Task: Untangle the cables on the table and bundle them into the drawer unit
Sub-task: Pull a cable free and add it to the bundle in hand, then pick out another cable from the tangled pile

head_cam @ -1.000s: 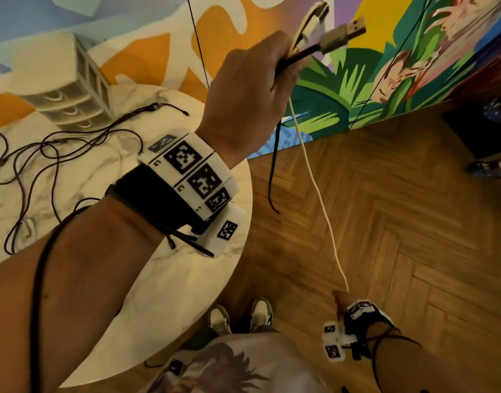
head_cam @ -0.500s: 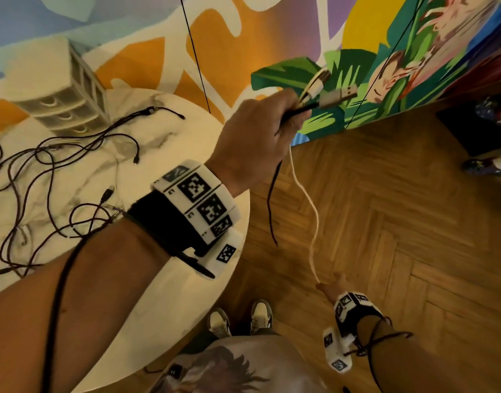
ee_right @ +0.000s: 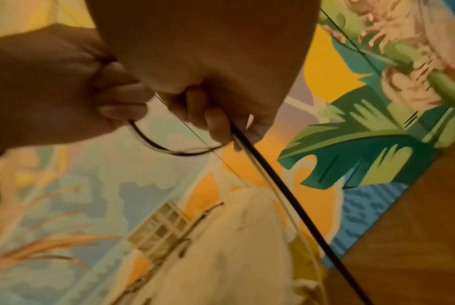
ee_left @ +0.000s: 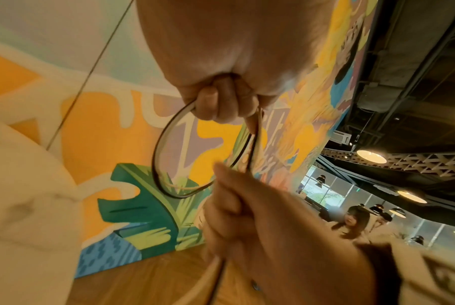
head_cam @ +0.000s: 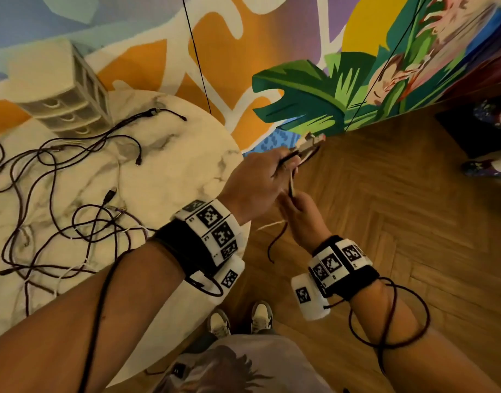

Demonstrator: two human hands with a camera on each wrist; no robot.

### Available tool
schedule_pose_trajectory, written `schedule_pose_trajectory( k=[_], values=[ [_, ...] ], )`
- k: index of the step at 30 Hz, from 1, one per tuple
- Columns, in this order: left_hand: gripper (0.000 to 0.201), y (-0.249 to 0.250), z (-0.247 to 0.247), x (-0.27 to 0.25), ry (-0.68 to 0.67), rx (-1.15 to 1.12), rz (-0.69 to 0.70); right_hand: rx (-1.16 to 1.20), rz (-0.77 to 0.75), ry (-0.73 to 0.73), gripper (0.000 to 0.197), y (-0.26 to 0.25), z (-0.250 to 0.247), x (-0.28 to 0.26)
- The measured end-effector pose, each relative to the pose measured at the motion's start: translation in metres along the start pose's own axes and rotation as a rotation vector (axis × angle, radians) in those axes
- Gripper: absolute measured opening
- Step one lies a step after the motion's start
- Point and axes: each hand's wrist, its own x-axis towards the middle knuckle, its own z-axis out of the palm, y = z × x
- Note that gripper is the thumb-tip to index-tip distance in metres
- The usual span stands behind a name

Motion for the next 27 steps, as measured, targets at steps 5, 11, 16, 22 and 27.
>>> schedule_pose_trajectory(
  k=[5,11,16,22,27],
  values=[
    [0.026,-0.007,-0.041,0.005,0.147,-0.053,-0.030,-0.377,0.310,0.366,0.042,0.067,-0.039,-0.010],
    [0.029,0.009,-0.041,0.004,0.101,-0.230,-0.053,-0.757,0.920,0.050,0.034,0.148,-0.064,-0.034],
    [0.031,0.017,-0.008,-0.011,-0.103,-0.430,-0.174,-0.800,0.554,-0.304,0.026,0.087,-0.046,-0.025],
    [0.014,0.009,0.014,-0.028,-0.228,-0.454,-0.263,0.638,0.131,-0.351,0.063,-0.040,-0.035,-0.026],
    [0.043,-0.002,0.028,-0.046,-0.348,-0.312,-0.265,0.053,0.068,-0.284,0.037,-0.065,-0.011,-0.020]
  ],
)
